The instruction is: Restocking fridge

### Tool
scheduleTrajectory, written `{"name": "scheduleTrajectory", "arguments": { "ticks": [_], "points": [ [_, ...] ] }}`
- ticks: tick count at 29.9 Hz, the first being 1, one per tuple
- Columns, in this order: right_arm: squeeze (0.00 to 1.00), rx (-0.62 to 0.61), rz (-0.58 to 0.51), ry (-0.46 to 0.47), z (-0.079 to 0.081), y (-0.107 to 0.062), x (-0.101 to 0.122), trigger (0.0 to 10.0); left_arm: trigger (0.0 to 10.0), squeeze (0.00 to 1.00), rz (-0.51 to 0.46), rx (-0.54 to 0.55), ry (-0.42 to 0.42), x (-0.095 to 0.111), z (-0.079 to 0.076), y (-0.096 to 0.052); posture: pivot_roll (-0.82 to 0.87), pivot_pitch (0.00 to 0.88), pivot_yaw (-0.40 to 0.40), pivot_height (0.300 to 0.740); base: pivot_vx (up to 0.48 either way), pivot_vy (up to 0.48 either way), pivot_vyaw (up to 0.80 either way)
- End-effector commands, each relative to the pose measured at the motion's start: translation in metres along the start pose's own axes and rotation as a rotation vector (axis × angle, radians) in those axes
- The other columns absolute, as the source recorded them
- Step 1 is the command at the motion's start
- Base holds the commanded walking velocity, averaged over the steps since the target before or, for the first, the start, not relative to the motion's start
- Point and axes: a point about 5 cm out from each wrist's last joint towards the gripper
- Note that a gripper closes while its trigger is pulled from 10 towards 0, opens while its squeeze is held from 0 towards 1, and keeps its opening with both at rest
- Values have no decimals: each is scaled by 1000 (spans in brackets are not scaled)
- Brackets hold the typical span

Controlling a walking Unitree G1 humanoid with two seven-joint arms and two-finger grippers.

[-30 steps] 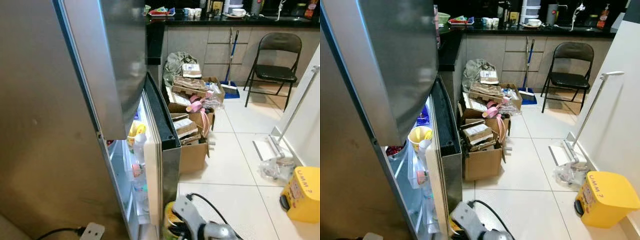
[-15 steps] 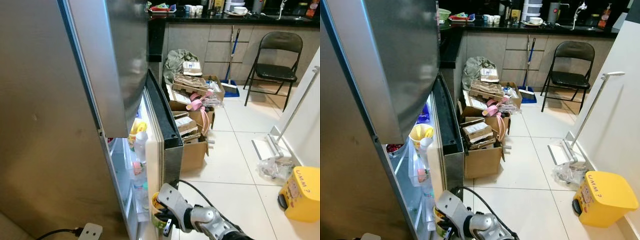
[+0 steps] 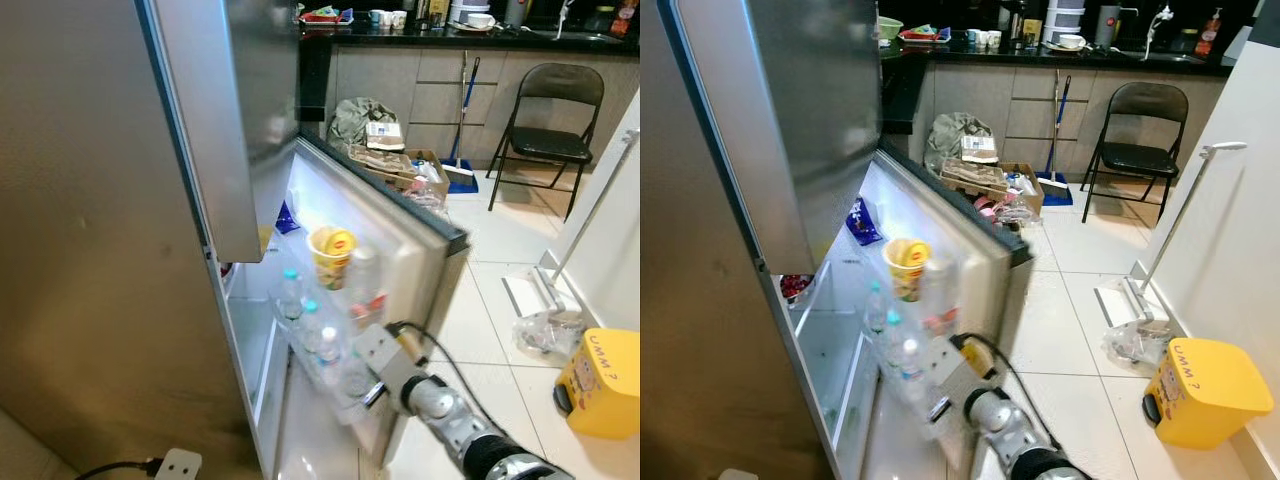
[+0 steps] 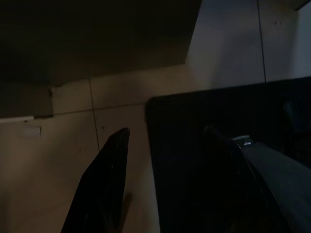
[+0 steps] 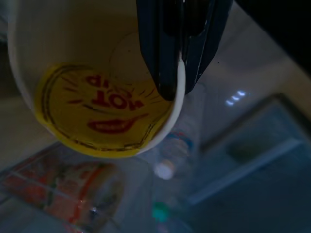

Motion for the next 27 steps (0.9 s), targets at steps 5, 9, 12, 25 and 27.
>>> {"name": "scheduleTrajectory", "arguments": {
  "ticks": [5,9,12,25,27],
  "points": [
    [0,35,89,80,12,-12,-38,10000,10000,0,19,-11,7,-4,-5,0,-3,148,-17,740,0,0,0],
    [0,34,132,129,17,-22,-59,10000,10000,0,10,-11,13,0,-7,2,-1,145,-16,740,0,0,0],
    [0,-21,210,206,22,-40,-93,10000,10000,0,-32,0,17,4,-8,2,5,141,-15,740,0,0,0],
    [0,-364,290,522,3,-92,-157,10000,10000,0,-60,50,-68,17,-14,11,-29,93,29,740,0,0,0],
    [0,-326,287,543,8,-94,-159,10000,10000,0,-49,82,-75,16,-12,12,-40,75,39,740,0,0,0]
  ]
}}
Point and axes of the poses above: a point about 5 cm out from each wrist's last joint towards the gripper, its own y axis pointing out of the wrist towards the gripper, its own x axis along the axis of the wrist's last joint, z = x × y, and after that the axes turned 4 degrees about y, right-handed
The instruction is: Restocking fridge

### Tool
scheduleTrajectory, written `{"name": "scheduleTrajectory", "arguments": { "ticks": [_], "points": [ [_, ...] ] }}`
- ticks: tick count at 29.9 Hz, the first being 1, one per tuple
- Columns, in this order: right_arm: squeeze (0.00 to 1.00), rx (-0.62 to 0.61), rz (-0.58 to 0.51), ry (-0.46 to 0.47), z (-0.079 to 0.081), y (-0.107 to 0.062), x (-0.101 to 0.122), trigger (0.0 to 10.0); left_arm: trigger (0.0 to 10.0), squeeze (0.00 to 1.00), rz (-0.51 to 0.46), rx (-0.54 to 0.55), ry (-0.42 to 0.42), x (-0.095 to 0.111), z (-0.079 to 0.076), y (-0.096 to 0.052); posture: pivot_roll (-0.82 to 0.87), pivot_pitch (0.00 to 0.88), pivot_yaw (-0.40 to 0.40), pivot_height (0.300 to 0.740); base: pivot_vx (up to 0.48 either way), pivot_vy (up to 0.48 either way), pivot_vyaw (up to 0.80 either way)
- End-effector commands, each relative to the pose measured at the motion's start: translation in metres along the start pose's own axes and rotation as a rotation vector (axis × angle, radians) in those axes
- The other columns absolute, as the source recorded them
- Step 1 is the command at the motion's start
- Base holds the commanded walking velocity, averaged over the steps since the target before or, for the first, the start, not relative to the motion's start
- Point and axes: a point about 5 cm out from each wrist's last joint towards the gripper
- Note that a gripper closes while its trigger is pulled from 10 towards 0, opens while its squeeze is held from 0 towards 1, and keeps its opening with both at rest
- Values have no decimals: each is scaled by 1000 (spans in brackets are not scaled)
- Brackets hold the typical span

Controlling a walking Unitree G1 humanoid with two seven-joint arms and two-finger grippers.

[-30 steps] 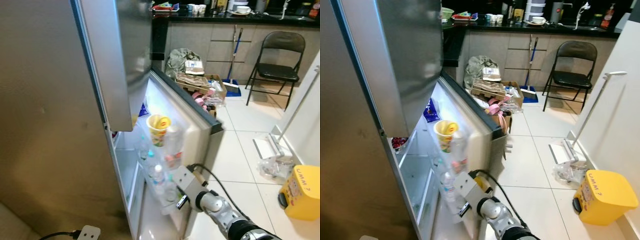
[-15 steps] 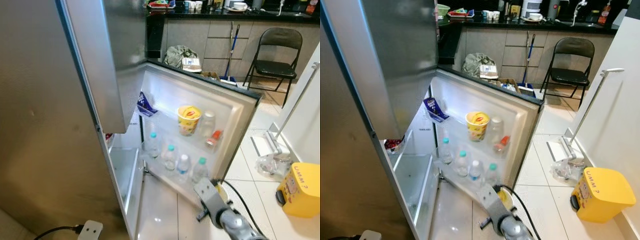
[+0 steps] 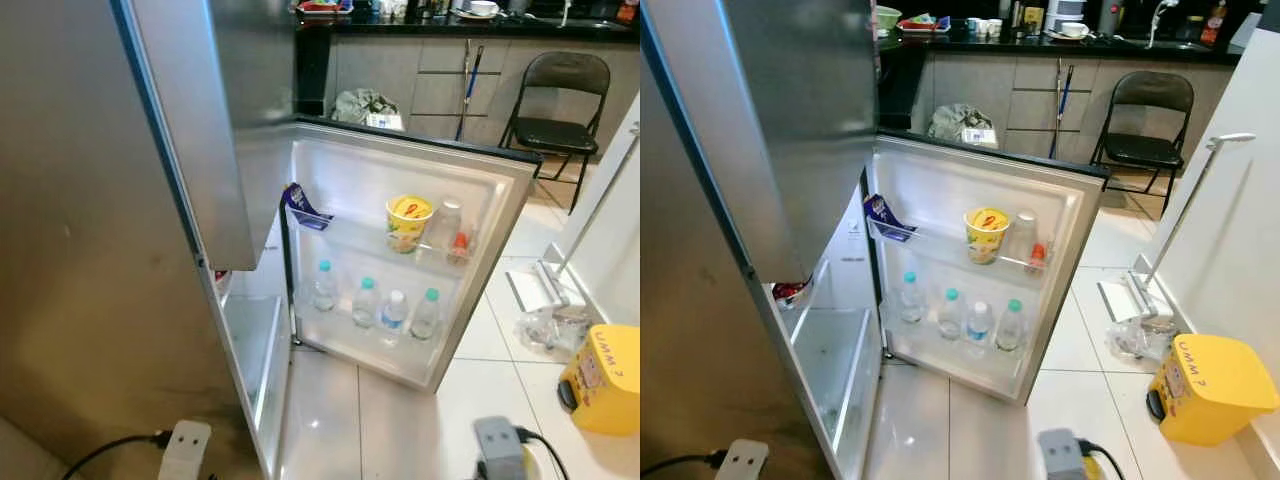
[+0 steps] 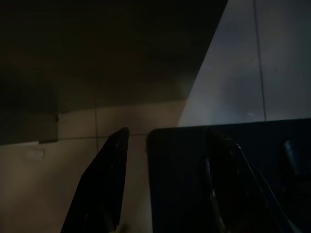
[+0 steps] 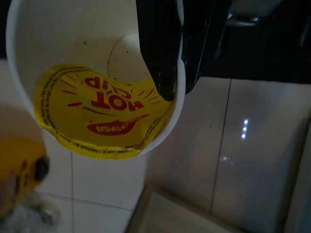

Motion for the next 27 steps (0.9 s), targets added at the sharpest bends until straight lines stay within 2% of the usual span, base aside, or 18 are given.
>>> {"name": "scheduleTrajectory", "arguments": {
  "ticks": [1,7,10,12,14,15,16,21,23,26,27],
  "points": [
    [0,31,8,22,2,-3,-5,10000,10000,0,43,23,-9,-10,-2,-1,-41,73,40,740,0,0,0],
    [0,94,61,22,10,-2,-10,10000,10000,0,32,33,-52,-3,-4,3,-41,60,33,740,0,0,0],
    [0,116,44,24,13,1,-3,10000,10000,0,35,41,-50,-2,-3,3,-39,59,28,740,0,0,0],
    [0,147,6,1,14,5,11,10000,10000,0,2,71,-55,5,6,4,-40,57,24,740,0,0,0],
    [0,147,6,1,14,5,11,10000,10000,0,2,71,-55,5,6,4,-40,57,24,740,0,0,0],
    [0,143,-60,7,8,12,33,10000,10000,0,-50,128,-62,18,22,4,-38,56,17,740,0,0,0],
    [0,132,-97,18,4,15,46,10000,10000,0,-80,165,-72,25,33,4,-37,57,16,740,0,0,0],
    [0,106,-161,46,-6,20,71,10000,10000,0,-137,239,-89,41,55,2,-28,58,10,740,0,0,0],
    [0,108,-139,43,-5,20,69,10000,10000,0,-97,213,-51,33,53,1,-23,61,9,740,0,0,0],
    [0,156,-72,10,7,16,46,10000,10000,0,-1,144,-12,8,37,0,-19,65,12,740,0,0,0],
    [0,156,-72,10,7,16,46,10000,10000,0,-1,144,-12,8,37,0,-19,65,12,740,0,0,0]
  ]
}}
Point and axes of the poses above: a point about 5 cm out from each wrist's last joint towards the gripper, its own y axis pointing out of the wrist towards the gripper, its own x axis along the axis of the wrist's last joint, z = x × y, and after that the axes turned 4 degrees about y, right-handed
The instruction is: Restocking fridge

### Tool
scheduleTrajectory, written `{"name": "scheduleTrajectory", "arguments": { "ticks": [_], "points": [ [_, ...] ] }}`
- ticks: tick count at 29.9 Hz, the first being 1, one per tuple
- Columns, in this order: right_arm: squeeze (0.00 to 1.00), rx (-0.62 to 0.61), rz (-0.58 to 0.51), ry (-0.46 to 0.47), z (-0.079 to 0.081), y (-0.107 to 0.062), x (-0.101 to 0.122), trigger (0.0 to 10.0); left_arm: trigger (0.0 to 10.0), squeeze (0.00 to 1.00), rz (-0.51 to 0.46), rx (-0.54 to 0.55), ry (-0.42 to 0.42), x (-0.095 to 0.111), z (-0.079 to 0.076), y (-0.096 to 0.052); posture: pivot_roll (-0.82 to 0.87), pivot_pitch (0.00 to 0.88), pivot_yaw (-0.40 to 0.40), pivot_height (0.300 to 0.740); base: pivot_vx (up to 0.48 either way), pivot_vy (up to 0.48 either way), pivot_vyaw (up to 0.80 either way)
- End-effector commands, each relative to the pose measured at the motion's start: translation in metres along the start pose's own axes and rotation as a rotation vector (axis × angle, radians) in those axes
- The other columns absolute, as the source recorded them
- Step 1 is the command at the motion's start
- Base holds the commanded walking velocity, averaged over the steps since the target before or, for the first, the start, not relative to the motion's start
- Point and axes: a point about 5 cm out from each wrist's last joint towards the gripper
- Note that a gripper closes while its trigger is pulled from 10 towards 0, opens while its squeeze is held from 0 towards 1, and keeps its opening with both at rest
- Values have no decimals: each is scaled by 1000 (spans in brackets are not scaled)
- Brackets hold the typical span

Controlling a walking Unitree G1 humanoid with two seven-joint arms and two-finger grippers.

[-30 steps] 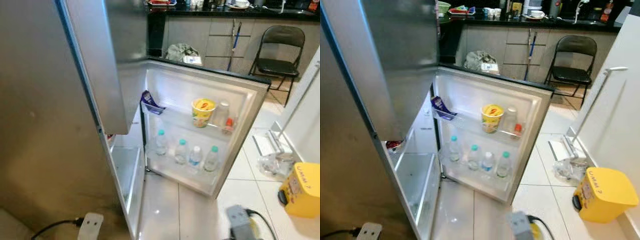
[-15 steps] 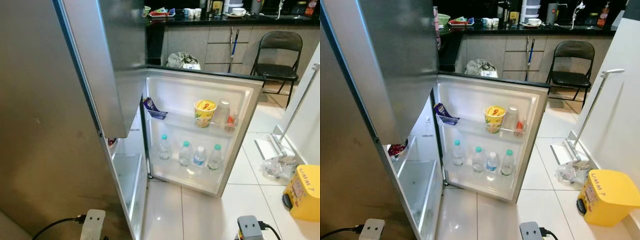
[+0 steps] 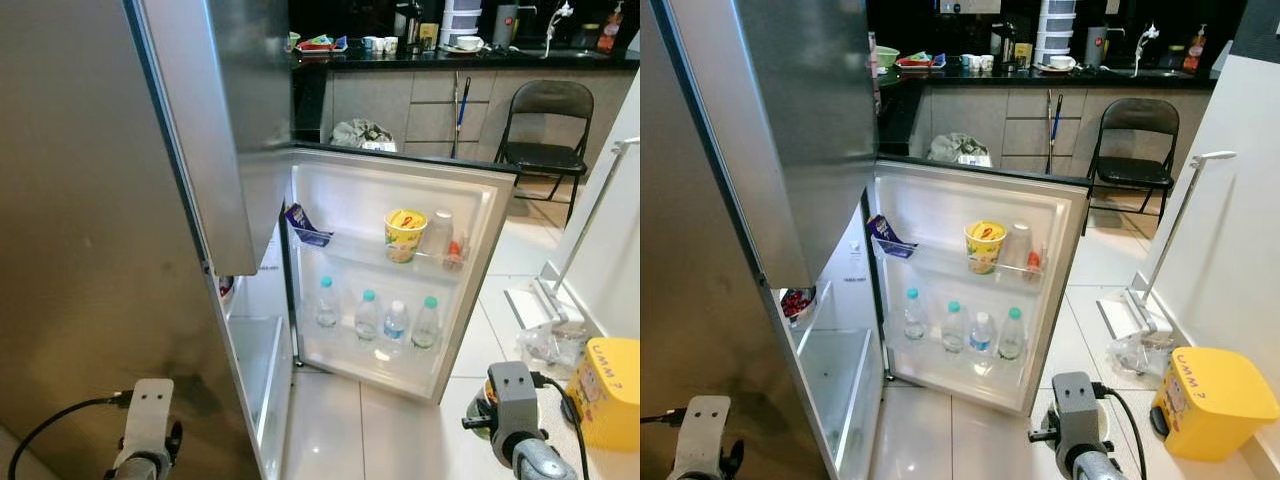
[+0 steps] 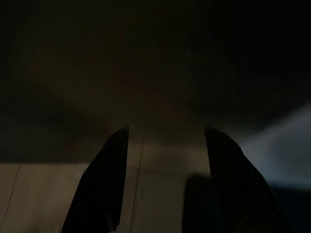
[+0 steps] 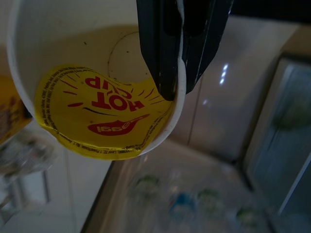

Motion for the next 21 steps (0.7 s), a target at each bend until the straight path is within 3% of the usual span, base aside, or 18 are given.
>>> {"name": "scheduleTrajectory", "arguments": {
  "ticks": [1,2,4,9,11,13,14,15,17,19,21],
  "points": [
    [0,29,66,-14,6,-4,-17,10000,10000,0,73,-43,20,-18,-11,-4,-19,65,12,740,0,0,0],
    [0,29,66,-14,6,-4,-17,10000,10000,0,73,-43,20,-18,-11,-4,-19,65,12,740,0,0,0],
    [0,87,132,-22,20,-11,-39,10000,10000,0,146,-95,26,-40,-24,-11,-21,68,17,740,0,0,0],
    [0,149,179,-29,34,-16,-53,10000,10000,0,186,-153,50,-53,-39,-16,-24,72,19,740,0,0,0],
    [0,148,171,-30,34,-15,-50,10000,10000,0,172,-148,52,-50,-39,-14,-24,72,19,740,0,0,0],
    [0,101,94,-15,22,-5,-25,10000,10000,0,89,-92,34,-24,-26,-4,-19,72,15,740,0,0,0],
    [0,101,94,-15,22,-5,-25,10000,10000,0,89,-92,34,-24,-26,-4,-19,72,15,740,0,0,0],
    [0,57,33,8,12,1,-6,10000,10000,0,28,-53,20,-6,-14,1,-17,72,13,740,0,0,0],
    [0,57,33,8,12,1,-6,10000,10000,0,28,-53,20,-6,-14,1,-17,72,13,740,0,0,0],
    [0,-13,-42,69,-5,6,18,10000,10000,0,-36,-3,-4,15,0,6,-17,72,12,740,0,0,0],
    [0,-42,-40,101,-12,5,19,10000,10000,0,-20,-4,-3,13,1,6,-19,71,16,740,0,0,0]
  ]
}}
Point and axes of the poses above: a point about 5 cm out from each wrist's last joint towards the gripper, its own y axis pointing out of the wrist towards the gripper, its own x axis along the axis of the wrist's last joint, z = x × y, and after that the axes turned 4 degrees about y, right-handed
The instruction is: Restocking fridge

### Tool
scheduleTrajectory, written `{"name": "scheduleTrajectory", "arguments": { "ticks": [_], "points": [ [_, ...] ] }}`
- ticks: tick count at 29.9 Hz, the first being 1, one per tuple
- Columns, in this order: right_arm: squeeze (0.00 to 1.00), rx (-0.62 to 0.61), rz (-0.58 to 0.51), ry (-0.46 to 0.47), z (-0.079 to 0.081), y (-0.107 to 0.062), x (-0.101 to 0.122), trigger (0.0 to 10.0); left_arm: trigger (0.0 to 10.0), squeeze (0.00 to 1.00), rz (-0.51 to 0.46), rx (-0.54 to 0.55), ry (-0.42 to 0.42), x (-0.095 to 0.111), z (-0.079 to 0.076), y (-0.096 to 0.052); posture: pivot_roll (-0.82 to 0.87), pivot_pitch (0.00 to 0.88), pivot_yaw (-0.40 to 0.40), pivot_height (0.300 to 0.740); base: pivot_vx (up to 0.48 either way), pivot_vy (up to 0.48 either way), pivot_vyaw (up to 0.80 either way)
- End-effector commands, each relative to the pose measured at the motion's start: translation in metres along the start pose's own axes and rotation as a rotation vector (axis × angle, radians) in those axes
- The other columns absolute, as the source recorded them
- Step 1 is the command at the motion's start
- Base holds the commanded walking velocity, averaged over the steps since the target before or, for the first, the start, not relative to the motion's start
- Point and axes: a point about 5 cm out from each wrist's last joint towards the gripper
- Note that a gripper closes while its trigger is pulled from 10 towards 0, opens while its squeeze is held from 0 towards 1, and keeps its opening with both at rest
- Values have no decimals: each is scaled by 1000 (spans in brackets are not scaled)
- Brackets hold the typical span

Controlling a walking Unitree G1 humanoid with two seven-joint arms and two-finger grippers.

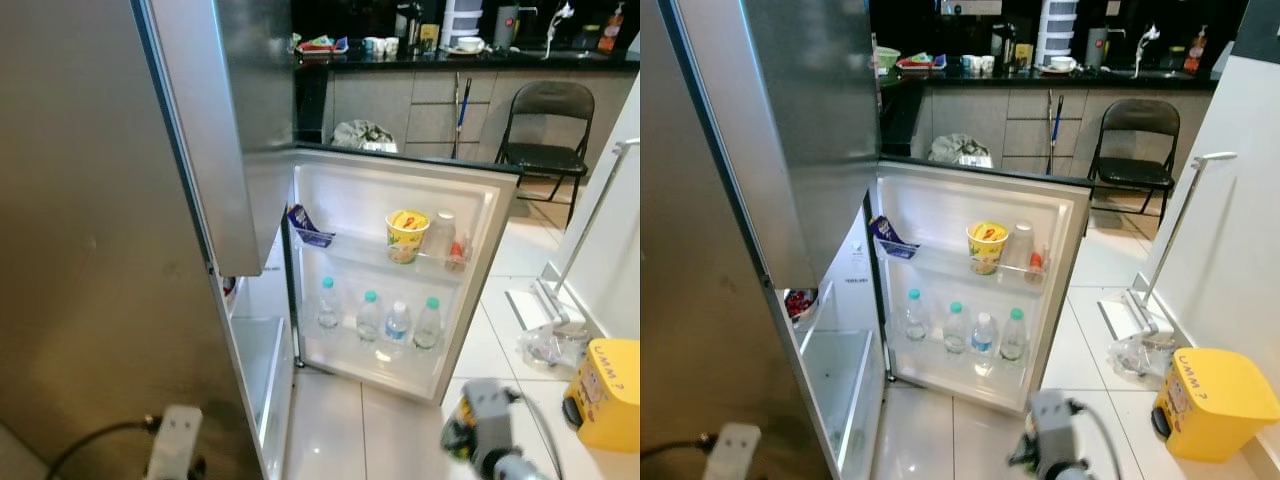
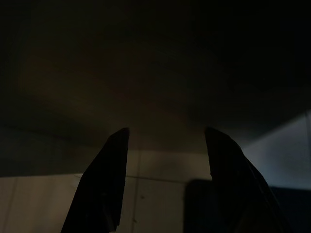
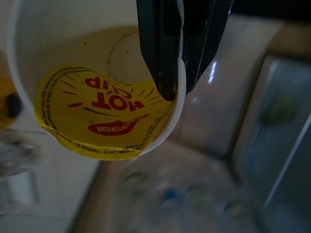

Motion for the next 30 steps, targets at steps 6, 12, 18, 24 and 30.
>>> {"name": "scheduleTrajectory", "arguments": {
  "ticks": [6,12,18,24,30],
  "points": [
    [0,181,332,-72,41,-37,-95,10000,10000,0,242,-149,53,-70,-34,-25,-21,77,19,740,0,0,0],
    [0,196,348,-55,46,-39,-99,10000,10000,0,250,-164,55,-73,-39,-26,-20,79,18,740,0,0,0],
    [0,97,211,-36,25,-12,-48,10000,10000,0,157,-112,48,-40,-27,-10,-21,78,19,740,0,0,0],
    [0,25,188,-34,12,-11,-43,10000,10000,0,150,-85,29,-40,-24,-11,-20,77,13,740,0,0,0],
    [0,88,327,-44,29,-38,-95,10000,10000,0,272,-166,-5,-78,-48,-29,-8,76,3,740,0,0,0]
  ]
}}
Point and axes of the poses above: a point about 5 cm out from each wrist's last joint towards the gripper, its own y axis pointing out of the wrist towards the gripper, its own x axis along the axis of the wrist's last joint, z = x × y, and after that the axes turned 4 degrees about y, right-handed
